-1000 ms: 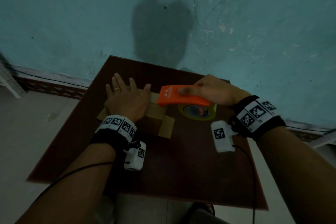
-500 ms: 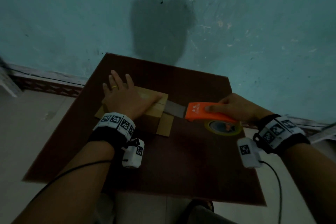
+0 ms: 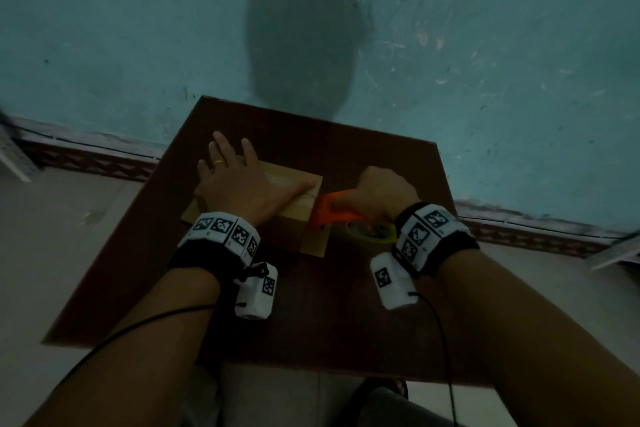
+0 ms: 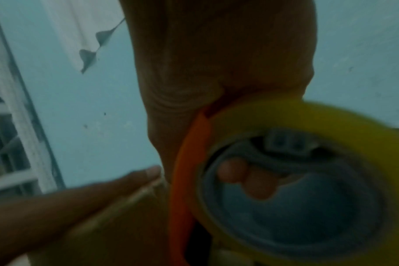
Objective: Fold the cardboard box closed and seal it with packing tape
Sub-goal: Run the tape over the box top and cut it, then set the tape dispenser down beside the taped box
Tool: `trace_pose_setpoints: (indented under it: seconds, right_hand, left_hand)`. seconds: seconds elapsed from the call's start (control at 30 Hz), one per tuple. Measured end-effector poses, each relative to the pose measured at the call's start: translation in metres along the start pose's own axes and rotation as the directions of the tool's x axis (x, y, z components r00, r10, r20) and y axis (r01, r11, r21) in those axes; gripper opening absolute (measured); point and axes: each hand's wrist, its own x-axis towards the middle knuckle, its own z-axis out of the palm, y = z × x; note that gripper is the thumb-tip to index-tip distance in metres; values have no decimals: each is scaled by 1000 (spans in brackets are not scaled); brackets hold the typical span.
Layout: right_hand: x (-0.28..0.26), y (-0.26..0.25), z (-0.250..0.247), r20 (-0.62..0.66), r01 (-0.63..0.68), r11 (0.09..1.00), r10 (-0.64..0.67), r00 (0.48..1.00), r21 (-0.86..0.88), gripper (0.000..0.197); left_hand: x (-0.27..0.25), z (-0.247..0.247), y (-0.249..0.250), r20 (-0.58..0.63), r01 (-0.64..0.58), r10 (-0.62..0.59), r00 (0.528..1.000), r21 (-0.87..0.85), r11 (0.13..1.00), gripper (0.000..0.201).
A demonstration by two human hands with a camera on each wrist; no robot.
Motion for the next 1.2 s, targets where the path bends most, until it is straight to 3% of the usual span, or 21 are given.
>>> trace_pose_setpoints:
  seconds: [0.13, 0.27, 0.33, 0.47, 0.53, 0.63, 0.77, 0.87, 1.1, 1.2]
  right_hand:
    - [-9, -29, -8, -67, -44, 992, 36, 997, -115, 47]
    - [-14, -52, 17, -152, 7, 954, -55, 987, -301, 26]
    - [-14, -51, 22, -160, 3, 960, -50, 986, -281, 25]
    - [-15, -21, 9, -150, -100, 989, 83, 985, -106, 47]
    - [-12, 0, -2, -206, -173, 985, 173, 963, 17, 56]
    - [-9, 34, -10, -375, -226, 966, 256, 891, 123, 53]
    - [-7, 72, 20, -499, -228, 969, 246, 831, 98, 35]
    - [-1, 88, 48, -564, -195, 981, 162, 810, 3, 45]
    - [7, 95, 75, -543, -274, 960, 257, 799, 51, 47]
    - [3, 81, 65, -558, -328, 932, 355, 750, 152, 64]
  left_hand:
    - [-3, -3, 1, 5, 7, -7, 1000, 14, 1000, 157]
    - [-3, 0, 3, -23, 16, -15, 1000, 19, 1000, 159]
    - [-3, 1, 2, -30, 20, -19, 999, 12, 1000, 158]
    - [0, 3, 2, -41, 19, -18, 999, 23, 1000, 156]
    - [1, 4, 2, -36, 29, -28, 999, 31, 999, 154]
    - [1, 6, 1, -52, 34, -33, 998, 15, 999, 148]
    - [-1, 8, 2, -100, 41, -41, 994, 4, 999, 135]
    - [-2, 8, 4, -114, 47, -48, 992, -11, 999, 125]
    - [1, 9, 4, -119, 68, -75, 990, -65, 996, 108]
    - [5, 10, 2, -136, 86, -109, 985, -166, 982, 103]
